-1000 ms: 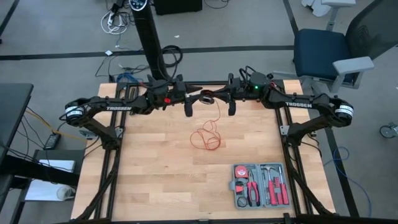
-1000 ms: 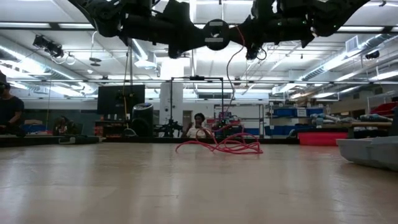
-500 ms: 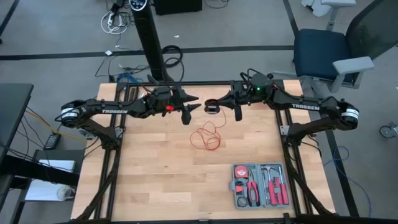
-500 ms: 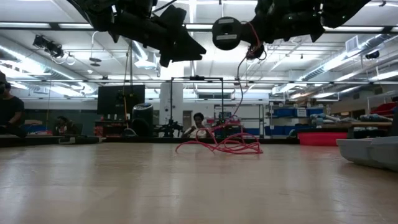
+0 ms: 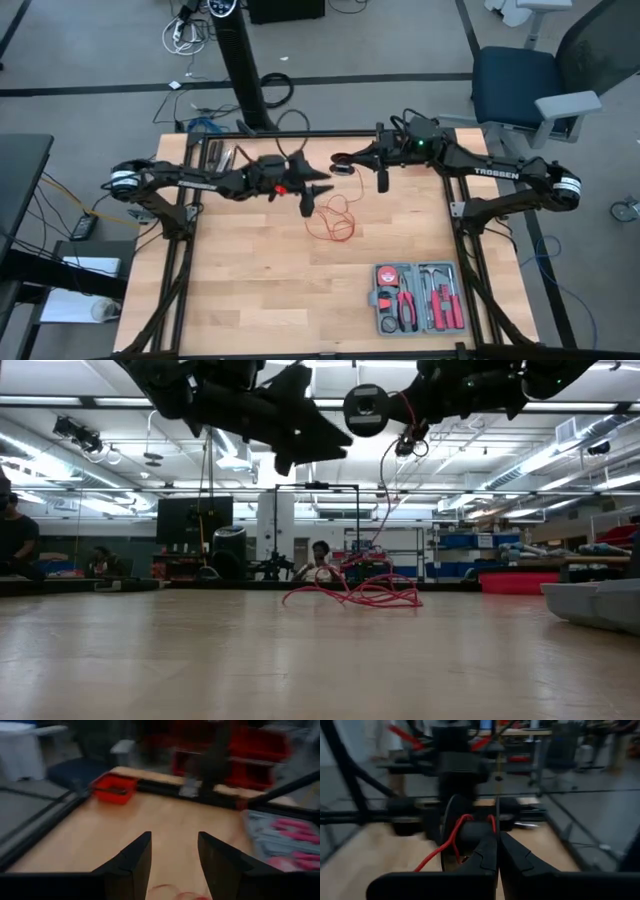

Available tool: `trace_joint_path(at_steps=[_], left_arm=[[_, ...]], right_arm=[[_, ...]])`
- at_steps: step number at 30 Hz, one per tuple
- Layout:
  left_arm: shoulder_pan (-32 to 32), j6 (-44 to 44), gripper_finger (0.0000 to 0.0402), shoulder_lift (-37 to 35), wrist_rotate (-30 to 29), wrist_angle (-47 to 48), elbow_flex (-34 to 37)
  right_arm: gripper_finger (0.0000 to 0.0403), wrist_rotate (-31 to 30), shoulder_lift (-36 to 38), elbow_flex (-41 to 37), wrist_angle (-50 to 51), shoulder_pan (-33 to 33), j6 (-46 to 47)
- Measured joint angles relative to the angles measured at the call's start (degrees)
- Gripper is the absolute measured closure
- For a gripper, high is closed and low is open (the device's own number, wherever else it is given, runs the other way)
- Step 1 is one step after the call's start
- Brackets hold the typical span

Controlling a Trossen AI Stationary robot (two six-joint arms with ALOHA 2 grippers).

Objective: Coil cords
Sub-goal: Coil the wire

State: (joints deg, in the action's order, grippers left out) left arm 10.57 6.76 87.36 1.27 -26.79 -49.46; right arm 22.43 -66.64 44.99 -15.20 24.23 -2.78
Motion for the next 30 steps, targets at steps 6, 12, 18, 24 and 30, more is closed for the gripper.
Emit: trace_joint_path(at_steps=[6, 12, 18, 24, 30], left_arm=[[-2.47, 3.99, 0.0239, 5.15, -0.73, -9.53, 0.03], [-2.71, 4.07, 0.0239, 7.04, -5.13, -9.84, -0.13], [-2.84, 4.42, 0.0239, 11.42, -2.82, -14.11, -0.12], [-2.70, 3.86, 0.0239, 12.79, 3.29, -15.27, -0.12], [-1.45, 1.86, 0.0239, 11.07, 6.79, -13.63, -0.12]], right_arm=[[0.0403, -3.11, -0.69, 0.00, -2.85, -0.98, -1.38], [0.0403, -4.81, -0.73, 0.00, -4.77, -1.37, 0.88], [0.0403, -8.36, -0.73, 0.00, -6.12, -3.32, -1.17], [0.0403, -6.35, -0.75, 0.00, -5.04, -3.37, -3.75], [0.0403, -1.63, -0.54, 0.00, -0.40, -2.70, -2.74]])
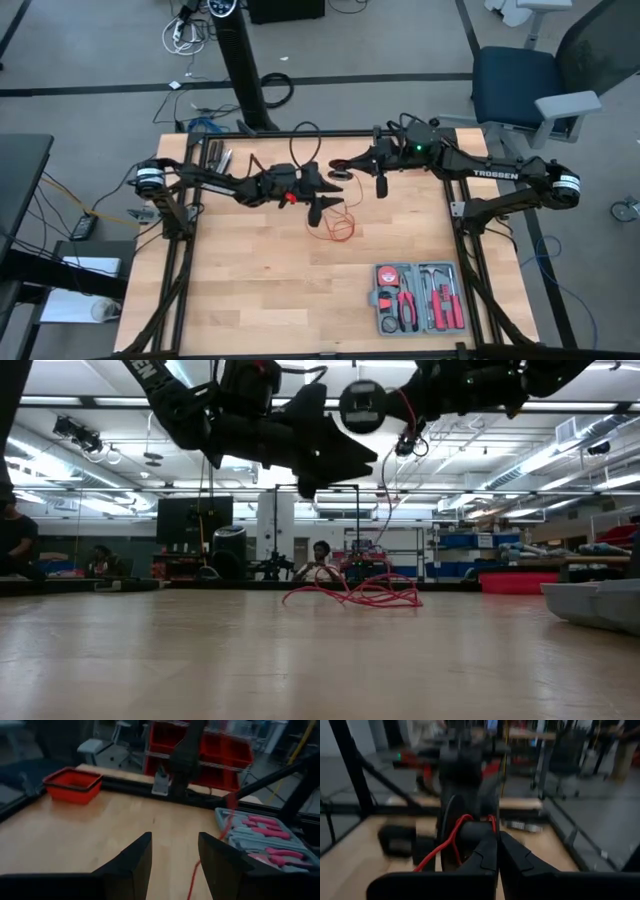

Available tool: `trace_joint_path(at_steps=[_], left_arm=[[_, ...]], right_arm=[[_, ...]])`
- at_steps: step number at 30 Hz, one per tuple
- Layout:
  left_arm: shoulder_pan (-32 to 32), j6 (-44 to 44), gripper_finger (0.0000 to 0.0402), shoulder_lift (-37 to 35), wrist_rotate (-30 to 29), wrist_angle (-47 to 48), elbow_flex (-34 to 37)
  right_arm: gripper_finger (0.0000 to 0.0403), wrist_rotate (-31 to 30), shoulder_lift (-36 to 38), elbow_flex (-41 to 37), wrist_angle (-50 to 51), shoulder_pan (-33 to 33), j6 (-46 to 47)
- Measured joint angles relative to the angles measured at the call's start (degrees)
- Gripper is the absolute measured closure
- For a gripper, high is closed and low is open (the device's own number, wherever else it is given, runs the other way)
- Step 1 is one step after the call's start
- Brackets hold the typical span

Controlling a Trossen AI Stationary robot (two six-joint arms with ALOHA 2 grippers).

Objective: Coil cords
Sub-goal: Coil the wire

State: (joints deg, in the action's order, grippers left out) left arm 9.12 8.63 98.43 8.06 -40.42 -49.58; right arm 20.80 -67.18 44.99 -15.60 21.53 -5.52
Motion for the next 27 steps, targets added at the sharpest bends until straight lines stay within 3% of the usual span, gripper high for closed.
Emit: trace_joint_path(at_steps=[3, 9, 12, 17, 20, 23, 27], left_arm=[[0.61, -1.14, 0.0239, -1.02, 1.81, 2.45, -0.02], [0.28, -0.92, 0.0239, -1.20, 6.10, 2.53, -0.02], [-0.21, -1.05, 0.0239, -1.20, 1.94, 2.29, -0.02], [-0.20, -1.65, 0.0239, -1.22, -3.25, 0.71, -0.02], [-0.33, -0.80, 0.0246, -1.22, -5.68, 1.57, -0.02], [-0.58, -0.68, 0.0283, -1.22, -7.05, 2.72, -0.02], [-0.85, -0.65, 0.0383, -1.22, -6.43, 2.64, 0.00]], right_arm=[[0.0403, 0.02, -0.08, -0.02, 2.76, 0.38, -0.68], [0.0403, -4.76, -0.06, -0.02, -2.14, 0.20, -2.94], [0.0403, -5.18, -0.30, -0.02, -6.38, 0.16, -1.19], [0.0403, -14.05, -0.37, 0.00, -8.23, -2.19, -2.42], [0.0403, -15.10, -0.37, 0.00, -10.54, -3.58, -2.69], [0.0403, -14.93, -0.37, 0.00, -11.38, -4.42, -2.10], [0.0403, -13.71, -0.37, 0.00, -9.41, -4.93, -0.26]])
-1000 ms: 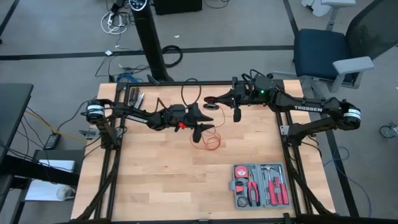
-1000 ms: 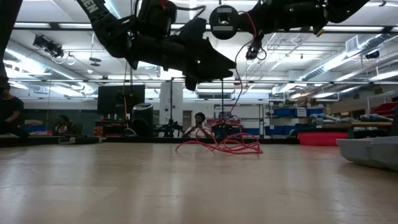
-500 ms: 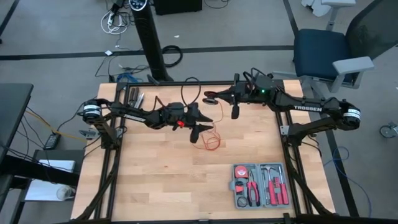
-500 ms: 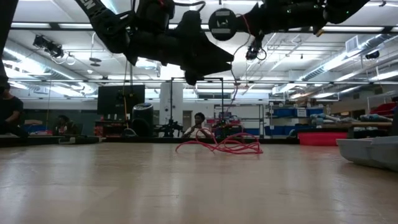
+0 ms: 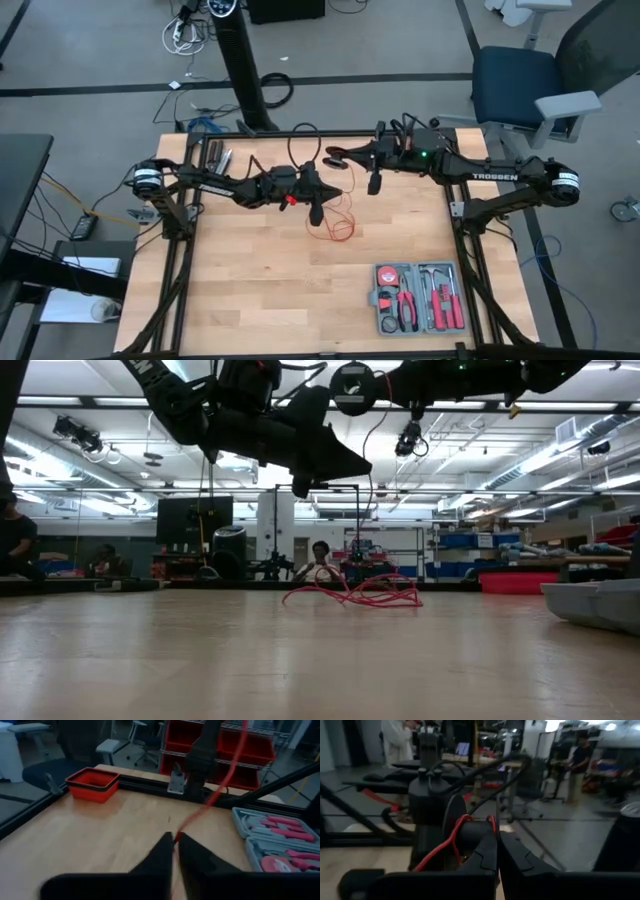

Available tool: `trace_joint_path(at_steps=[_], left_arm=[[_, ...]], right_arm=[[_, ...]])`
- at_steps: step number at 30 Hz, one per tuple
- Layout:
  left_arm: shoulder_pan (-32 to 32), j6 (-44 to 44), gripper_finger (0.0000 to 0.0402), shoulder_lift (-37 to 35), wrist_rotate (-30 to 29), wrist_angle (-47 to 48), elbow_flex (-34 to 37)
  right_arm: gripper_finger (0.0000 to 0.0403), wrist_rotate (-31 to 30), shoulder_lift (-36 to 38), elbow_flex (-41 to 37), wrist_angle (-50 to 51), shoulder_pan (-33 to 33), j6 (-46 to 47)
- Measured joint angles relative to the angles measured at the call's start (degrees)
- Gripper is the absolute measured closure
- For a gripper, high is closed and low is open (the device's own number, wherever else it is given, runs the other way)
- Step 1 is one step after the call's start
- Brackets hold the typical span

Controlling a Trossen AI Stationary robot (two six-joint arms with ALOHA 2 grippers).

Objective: Coil cords
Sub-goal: Coil the wire

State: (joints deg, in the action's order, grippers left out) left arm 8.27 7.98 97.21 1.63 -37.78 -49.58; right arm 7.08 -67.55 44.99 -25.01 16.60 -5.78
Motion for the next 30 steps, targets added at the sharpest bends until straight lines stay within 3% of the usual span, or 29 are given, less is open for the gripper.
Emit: trace_joint_path(at_steps=[5, 11, 21, 30], left_arm=[[0.38, -0.15, 0.0398, -0.89, -1.03, 5.00, 0.00], [1.27, -3.72, 0.0400, -7.48, -5.90, 16.07, 0.00], [1.27, -7.82, 0.0401, -15.74, -14.13, 29.46, -0.02], [0.57, -7.34, 0.0401, -14.27, -11.56, 26.19, 0.00]], right_arm=[[0.0403, 3.00, 0.28, -0.02, 4.75, -0.58, 1.36], [0.0403, 3.14, 1.51, -0.02, 11.70, -0.83, -0.76], [0.0403, 4.66, 2.47, -0.02, 12.77, -0.88, -0.39], [0.0403, -1.34, 0.50, -2.26, 4.61, -3.37, -2.93]])
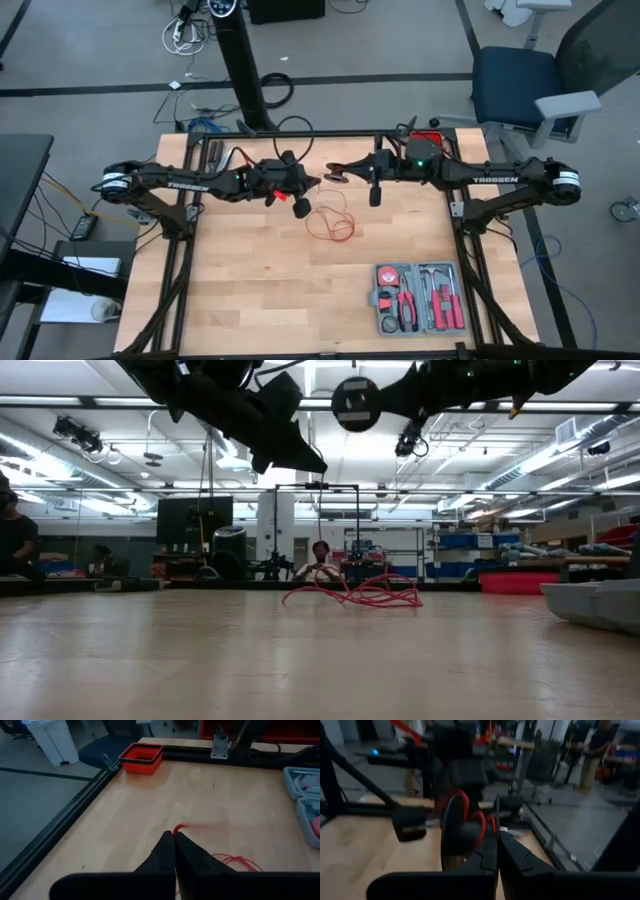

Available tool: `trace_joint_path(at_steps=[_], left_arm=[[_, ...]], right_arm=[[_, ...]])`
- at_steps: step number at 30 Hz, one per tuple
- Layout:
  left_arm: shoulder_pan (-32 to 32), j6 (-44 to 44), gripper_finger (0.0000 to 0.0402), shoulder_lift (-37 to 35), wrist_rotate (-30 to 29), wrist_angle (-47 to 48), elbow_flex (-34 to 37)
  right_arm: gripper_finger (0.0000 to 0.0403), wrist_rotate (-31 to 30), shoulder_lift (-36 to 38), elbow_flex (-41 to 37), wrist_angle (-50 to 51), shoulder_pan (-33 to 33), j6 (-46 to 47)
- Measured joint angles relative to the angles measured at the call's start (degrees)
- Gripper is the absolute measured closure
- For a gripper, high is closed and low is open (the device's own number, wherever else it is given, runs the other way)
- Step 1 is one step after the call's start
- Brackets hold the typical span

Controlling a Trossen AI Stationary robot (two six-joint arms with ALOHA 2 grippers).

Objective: Coil cords
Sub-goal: Coil the wire

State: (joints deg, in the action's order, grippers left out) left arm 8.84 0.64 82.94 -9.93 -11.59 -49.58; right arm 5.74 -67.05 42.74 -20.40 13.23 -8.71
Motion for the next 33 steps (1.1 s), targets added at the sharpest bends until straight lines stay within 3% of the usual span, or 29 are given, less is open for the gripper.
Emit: trace_joint_path(at_steps=[11, 19, 27, 33], left_arm=[[-1.14, 2.59, 0.0401, 3.34, -0.44, -3.77, 0.00], [-1.05, 1.16, 0.0401, -2.10, -0.82, 3.28, 0.00], [-1.05, -0.38, 0.0401, -3.63, -0.96, 1.85, 0.00], [-1.07, -0.26, 0.0401, -3.58, -0.96, -2.32, 0.00]], right_arm=[[0.0403, -0.61, 0.00, -0.17, -2.07, -0.08, -0.72], [0.0403, 0.07, 0.05, -0.21, 4.89, 0.54, -4.95], [0.0403, 0.16, 0.38, -0.24, 9.05, 0.82, -5.48], [0.0403, -10.23, 0.42, -0.24, 14.26, 0.28, -6.97]])
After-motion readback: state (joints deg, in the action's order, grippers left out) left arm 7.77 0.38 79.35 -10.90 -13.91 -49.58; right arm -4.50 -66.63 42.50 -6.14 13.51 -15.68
